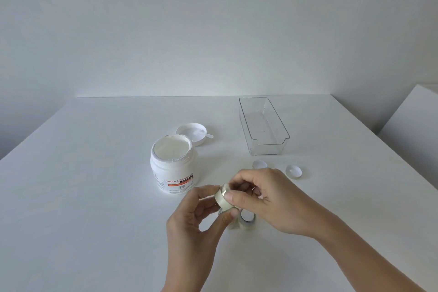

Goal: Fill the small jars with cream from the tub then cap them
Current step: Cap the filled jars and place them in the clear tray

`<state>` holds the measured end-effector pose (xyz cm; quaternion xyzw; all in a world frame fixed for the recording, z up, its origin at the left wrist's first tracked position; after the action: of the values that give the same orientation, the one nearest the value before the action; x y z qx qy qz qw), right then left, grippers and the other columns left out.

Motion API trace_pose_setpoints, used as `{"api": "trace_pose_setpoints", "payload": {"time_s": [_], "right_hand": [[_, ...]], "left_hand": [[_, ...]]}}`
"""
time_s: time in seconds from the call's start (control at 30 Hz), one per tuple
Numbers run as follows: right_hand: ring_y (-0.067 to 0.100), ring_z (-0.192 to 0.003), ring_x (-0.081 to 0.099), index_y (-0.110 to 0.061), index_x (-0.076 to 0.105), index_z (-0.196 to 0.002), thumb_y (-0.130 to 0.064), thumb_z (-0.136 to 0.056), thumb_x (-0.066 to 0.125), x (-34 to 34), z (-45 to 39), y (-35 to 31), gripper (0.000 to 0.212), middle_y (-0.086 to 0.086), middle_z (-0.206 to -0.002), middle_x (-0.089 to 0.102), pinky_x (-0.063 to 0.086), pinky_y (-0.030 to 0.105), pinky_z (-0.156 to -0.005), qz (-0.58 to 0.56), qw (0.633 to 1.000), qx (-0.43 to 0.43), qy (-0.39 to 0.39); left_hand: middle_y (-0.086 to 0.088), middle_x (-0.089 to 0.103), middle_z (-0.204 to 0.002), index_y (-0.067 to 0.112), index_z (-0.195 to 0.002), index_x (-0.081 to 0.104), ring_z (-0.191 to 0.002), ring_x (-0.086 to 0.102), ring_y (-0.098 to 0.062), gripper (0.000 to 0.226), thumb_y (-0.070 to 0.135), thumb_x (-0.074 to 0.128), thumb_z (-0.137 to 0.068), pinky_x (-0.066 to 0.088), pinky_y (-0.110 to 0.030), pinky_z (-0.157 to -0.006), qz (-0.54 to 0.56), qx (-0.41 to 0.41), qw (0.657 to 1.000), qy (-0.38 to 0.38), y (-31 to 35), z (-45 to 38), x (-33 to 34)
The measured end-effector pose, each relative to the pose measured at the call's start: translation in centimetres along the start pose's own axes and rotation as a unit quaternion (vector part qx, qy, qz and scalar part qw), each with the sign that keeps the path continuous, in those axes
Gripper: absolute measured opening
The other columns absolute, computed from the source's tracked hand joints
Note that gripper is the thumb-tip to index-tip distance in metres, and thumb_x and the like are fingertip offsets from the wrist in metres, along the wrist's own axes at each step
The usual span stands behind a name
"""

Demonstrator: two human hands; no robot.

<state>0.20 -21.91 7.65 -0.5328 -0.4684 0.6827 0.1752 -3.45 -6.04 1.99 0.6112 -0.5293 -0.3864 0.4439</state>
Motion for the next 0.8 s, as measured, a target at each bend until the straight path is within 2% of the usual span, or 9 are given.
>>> {"api": "trace_pose_setpoints", "payload": {"time_s": [0.1, 0.2, 0.27, 0.33, 0.4, 0.53, 0.63, 0.73, 0.8], "right_hand": [[0.000, -0.076, 0.060, -0.026, 0.066, -0.086, -0.040, -0.086, 0.062, -1.0, -1.0, 1.2, 0.015, -0.014, -0.080, 0.068, 0.044, 0.008, -0.068, 0.069, 0.996, -0.014, 0.057], [-0.001, -0.081, 0.054, -0.024, 0.060, -0.084, -0.035, -0.088, 0.058, -1.8, -2.4, 3.0, 0.013, -0.013, -0.083, 0.063, 0.040, 0.009, -0.070, 0.165, 0.982, -0.001, 0.094], [0.006, -0.088, 0.049, -0.021, 0.058, -0.089, -0.032, -0.091, 0.054, -1.6, -3.2, 4.1, 0.013, -0.008, -0.090, 0.060, 0.042, 0.018, -0.077, 0.227, 0.972, -0.009, 0.066], [0.013, -0.094, 0.044, -0.018, 0.057, -0.097, -0.031, -0.093, 0.050, -0.9, -3.7, 5.1, 0.015, -0.003, -0.095, 0.057, 0.042, 0.024, -0.082, 0.290, 0.956, -0.030, 0.038], [0.015, -0.096, 0.039, -0.016, 0.056, -0.106, -0.029, -0.094, 0.048, -0.3, -3.9, 5.6, 0.020, -0.001, -0.099, 0.055, 0.042, 0.026, -0.084, 0.343, 0.938, -0.051, 0.028], [0.017, -0.098, 0.039, -0.016, 0.056, -0.111, -0.029, -0.095, 0.045, 0.3, -4.3, 5.9, 0.024, 0.000, -0.101, 0.055, 0.040, 0.026, -0.087, 0.390, 0.917, -0.075, 0.029], [0.019, -0.103, 0.041, -0.016, 0.055, -0.120, -0.038, -0.095, 0.048, -0.2, -4.1, 5.8, 0.033, 0.000, -0.103, 0.058, 0.039, 0.029, -0.090, 0.349, 0.935, -0.052, 0.032], [0.026, -0.107, 0.045, -0.017, 0.051, -0.130, -0.040, -0.093, 0.054, -2.3, -3.6, 6.6, 0.044, 0.004, -0.112, 0.061, 0.037, 0.035, -0.093, 0.309, 0.940, 0.019, 0.142], [0.028, -0.105, 0.045, -0.017, 0.052, -0.126, -0.041, -0.092, 0.054, -3.6, -3.2, 7.7, 0.041, 0.004, -0.114, 0.060, 0.033, 0.035, -0.089, 0.367, 0.906, 0.086, 0.192]], "left_hand": [[0.012, 0.069, -0.110, 0.032, -0.112, 0.063, -0.102, 0.066, -0.001, 0.060, 0.027, 0.090, -0.059, 0.050, -0.012, -0.086, -0.117, 0.011, 0.993, -0.008, -0.6, 0.1, 0.1], [0.022, 0.054, -0.115, 0.032, -0.122, 0.054, -0.107, 0.053, 0.006, 0.074, 0.025, 0.092, -0.059, 0.037, -0.002, -0.084, -0.245, -0.019, 0.968, -0.041, -1.7, 0.1, 0.0], [0.024, 0.051, -0.110, 0.030, -0.122, 0.057, -0.108, 0.054, -0.005, 0.070, 0.025, 0.090, -0.060, 0.038, -0.010, -0.087, -0.290, -0.050, 0.954, -0.065, -2.3, 0.3, 0.1], [0.021, 0.052, -0.108, 0.028, -0.118, 0.061, -0.107, 0.055, -0.014, 0.063, 0.025, 0.088, -0.061, 0.044, -0.030, -0.093, -0.321, -0.058, 0.942, -0.073, -2.6, 0.3, 0.3], [0.020, 0.054, -0.104, 0.028, -0.111, 0.066, -0.102, 0.056, -0.014, 0.054, 0.027, 0.088, -0.061, 0.044, -0.039, -0.092, -0.335, -0.045, 0.939, -0.063, -2.7, 0.3, 0.5], [0.025, 0.054, -0.096, 0.044, -0.089, 0.061, -0.095, 0.055, -0.010, 0.042, 0.031, 0.089, -0.060, 0.041, -0.034, -0.086, -0.327, -0.025, 0.944, -0.046, -2.8, 0.2, 0.6], [0.024, 0.057, -0.095, 0.053, -0.079, 0.049, -0.094, 0.054, -0.008, 0.048, 0.031, 0.089, -0.061, 0.038, -0.033, -0.084, -0.326, -0.020, 0.944, -0.051, -2.6, 0.2, 0.6], [0.021, 0.061, -0.094, 0.049, -0.081, 0.052, -0.089, 0.057, -0.003, 0.048, 0.024, 0.089, -0.062, 0.044, -0.029, -0.083, -0.312, -0.013, 0.948, -0.056, -2.5, 0.2, 0.2], [0.016, 0.065, -0.093, 0.042, -0.084, 0.058, -0.082, 0.061, 0.000, 0.047, 0.015, 0.089, -0.062, 0.044, -0.011, -0.072, -0.277, -0.013, 0.960, -0.047, -2.4, 0.3, -0.2]]}}
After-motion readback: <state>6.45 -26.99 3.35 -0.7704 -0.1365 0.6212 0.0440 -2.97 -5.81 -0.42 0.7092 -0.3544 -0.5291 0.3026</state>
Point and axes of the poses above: each hand's wrist, its own z-axis away from the middle knuckle, its own x-axis out of the palm, y = z × x, the point moved 1 cm from there along -z, towards the middle knuckle
